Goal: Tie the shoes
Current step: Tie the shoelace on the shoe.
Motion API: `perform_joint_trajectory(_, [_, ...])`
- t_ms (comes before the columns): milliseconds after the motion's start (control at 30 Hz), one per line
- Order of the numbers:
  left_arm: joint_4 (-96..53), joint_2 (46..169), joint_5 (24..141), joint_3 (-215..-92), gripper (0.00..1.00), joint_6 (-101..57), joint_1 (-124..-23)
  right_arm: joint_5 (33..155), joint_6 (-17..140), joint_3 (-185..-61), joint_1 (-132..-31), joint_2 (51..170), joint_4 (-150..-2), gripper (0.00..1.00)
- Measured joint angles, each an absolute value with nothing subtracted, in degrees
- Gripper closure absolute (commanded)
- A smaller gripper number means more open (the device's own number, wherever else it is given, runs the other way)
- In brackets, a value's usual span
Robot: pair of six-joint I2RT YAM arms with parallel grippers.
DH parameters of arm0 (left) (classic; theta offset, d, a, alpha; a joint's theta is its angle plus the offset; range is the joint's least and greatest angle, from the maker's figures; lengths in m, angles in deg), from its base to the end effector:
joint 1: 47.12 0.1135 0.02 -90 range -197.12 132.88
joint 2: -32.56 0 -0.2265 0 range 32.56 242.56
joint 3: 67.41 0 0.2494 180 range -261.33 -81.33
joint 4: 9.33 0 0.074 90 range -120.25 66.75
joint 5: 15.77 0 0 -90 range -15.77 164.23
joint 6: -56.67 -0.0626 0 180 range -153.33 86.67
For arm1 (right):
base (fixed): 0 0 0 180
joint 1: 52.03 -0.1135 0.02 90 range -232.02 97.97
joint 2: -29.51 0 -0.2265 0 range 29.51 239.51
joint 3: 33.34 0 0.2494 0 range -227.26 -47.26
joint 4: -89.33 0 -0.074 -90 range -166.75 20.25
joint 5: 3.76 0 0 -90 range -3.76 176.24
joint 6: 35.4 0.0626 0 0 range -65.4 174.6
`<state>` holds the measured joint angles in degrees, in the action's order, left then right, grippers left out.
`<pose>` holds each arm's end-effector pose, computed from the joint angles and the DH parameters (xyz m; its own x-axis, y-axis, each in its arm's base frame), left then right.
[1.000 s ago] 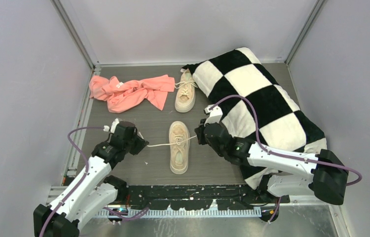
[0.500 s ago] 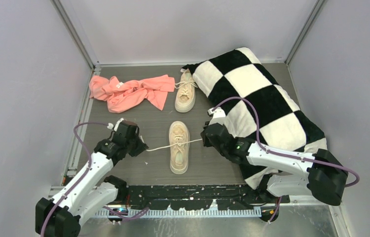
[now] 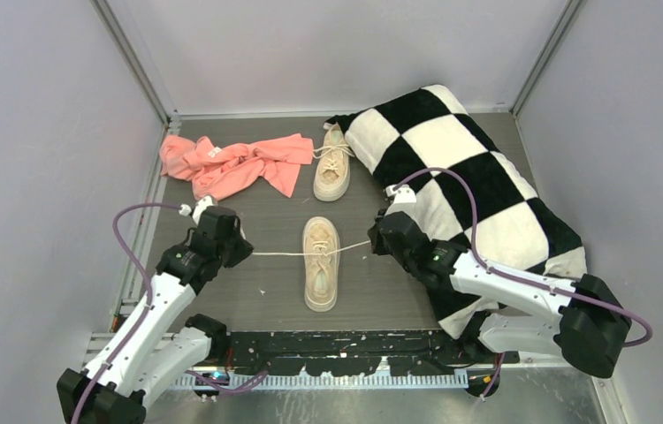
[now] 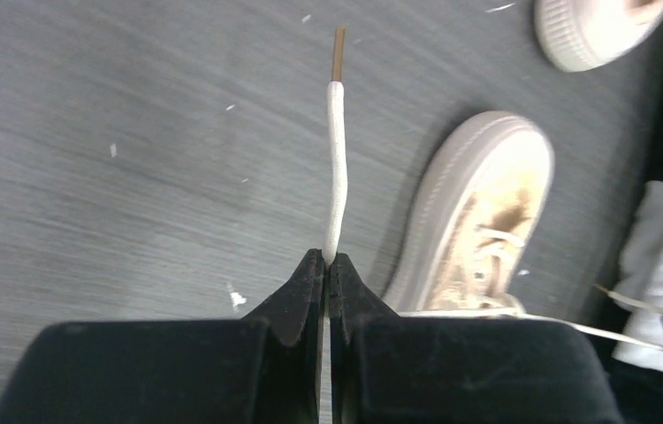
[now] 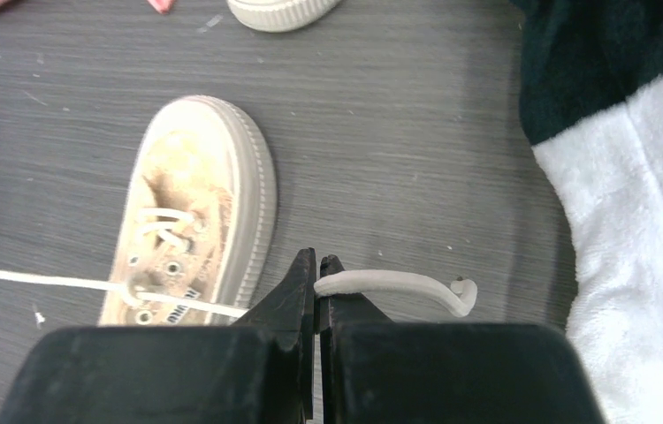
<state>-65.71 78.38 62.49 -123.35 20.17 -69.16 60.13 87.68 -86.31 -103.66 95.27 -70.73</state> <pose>0.1913 -0.0637 0.2220 -0.5889 -0.6107 -0.5294 -0.3974 0.7892 -0.4683 0.1953 0.2022 0.1944 -0.5400 0.1075 -0.8347 -0.2142 0.9416 0.2598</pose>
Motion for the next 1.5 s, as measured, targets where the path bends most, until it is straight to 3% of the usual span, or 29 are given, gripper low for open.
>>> perform_joint_trajectory(367, [-65.3, 79.5, 63.0, -108.7, 1.00, 21.1, -66.6, 68.0, 92.9, -82.1, -98.7, 105.6, -71.6, 0.99])
perform_joint_trajectory(767, [-68.1, 73.7, 61.7, -125.6, 0.99, 21.5, -63.8, 69.5, 93.1, -86.5, -98.1, 102.7, -70.5, 0.99])
perform_joint_trajectory(1167, [-63.2, 79.6, 67.0, -108.3, 1.00, 23.3, -55.6, 71.0, 95.6, -81.1, -94.7, 105.0, -73.5, 1.00])
perform_joint_trajectory(1500, [-65.6, 74.8, 64.8, -116.2, 0.99, 21.8, -55.1, 72.7, 96.2, -83.2, -94.3, 102.2, -70.8, 1.00])
